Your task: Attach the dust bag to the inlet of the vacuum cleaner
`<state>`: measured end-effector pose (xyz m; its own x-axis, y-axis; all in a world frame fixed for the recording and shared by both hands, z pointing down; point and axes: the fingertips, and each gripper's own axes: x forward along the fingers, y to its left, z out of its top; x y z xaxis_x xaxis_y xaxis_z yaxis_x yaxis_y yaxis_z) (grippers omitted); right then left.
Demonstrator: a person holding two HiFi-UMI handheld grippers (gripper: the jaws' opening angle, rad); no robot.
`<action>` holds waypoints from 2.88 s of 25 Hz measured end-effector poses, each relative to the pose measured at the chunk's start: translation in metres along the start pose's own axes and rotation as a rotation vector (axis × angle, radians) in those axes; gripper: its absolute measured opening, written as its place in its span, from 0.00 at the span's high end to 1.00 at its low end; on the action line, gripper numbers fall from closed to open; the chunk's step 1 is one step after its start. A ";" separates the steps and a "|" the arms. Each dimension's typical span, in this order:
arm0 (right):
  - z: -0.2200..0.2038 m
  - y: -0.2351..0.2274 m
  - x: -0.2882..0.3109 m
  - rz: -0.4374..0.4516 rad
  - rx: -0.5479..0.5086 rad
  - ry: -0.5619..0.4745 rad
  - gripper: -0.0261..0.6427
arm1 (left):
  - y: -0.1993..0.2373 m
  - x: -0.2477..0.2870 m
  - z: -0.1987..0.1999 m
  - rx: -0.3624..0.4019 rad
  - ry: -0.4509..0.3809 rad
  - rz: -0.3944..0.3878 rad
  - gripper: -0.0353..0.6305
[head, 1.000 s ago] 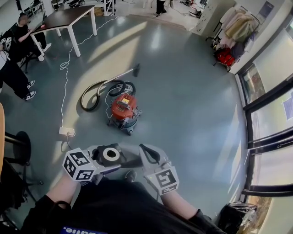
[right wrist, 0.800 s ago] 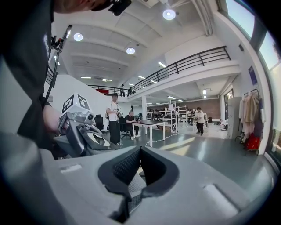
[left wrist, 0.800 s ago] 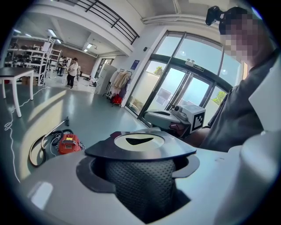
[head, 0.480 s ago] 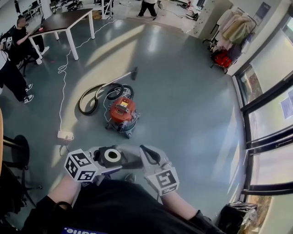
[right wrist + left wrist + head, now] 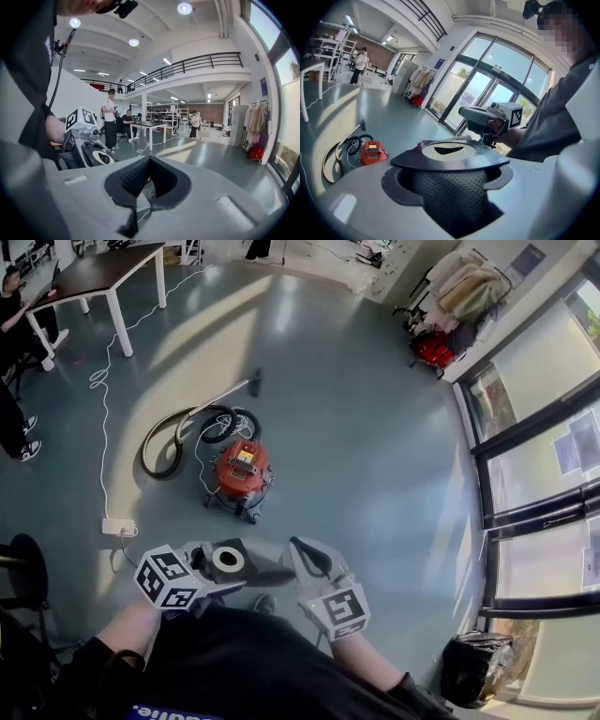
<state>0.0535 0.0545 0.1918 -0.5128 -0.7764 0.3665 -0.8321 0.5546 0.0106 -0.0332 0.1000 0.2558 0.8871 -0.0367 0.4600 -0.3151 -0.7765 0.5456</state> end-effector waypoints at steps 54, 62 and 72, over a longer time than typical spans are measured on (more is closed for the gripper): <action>-0.096 -0.096 0.218 0.034 0.011 -0.011 0.97 | 0.188 0.127 -0.101 -0.282 0.163 -0.303 0.41; -0.138 -0.099 0.246 0.052 0.022 0.003 0.97 | 0.223 0.158 -0.142 -0.321 0.204 -0.322 0.41; -0.183 -0.102 0.275 0.099 -0.010 -0.025 0.97 | 0.262 0.196 -0.191 -0.367 0.236 -0.310 0.41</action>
<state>0.0359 -0.1612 0.4617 -0.5976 -0.7246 0.3431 -0.7749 0.6319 -0.0151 -0.0068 0.0094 0.6228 0.8706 0.3351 0.3602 -0.1847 -0.4559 0.8707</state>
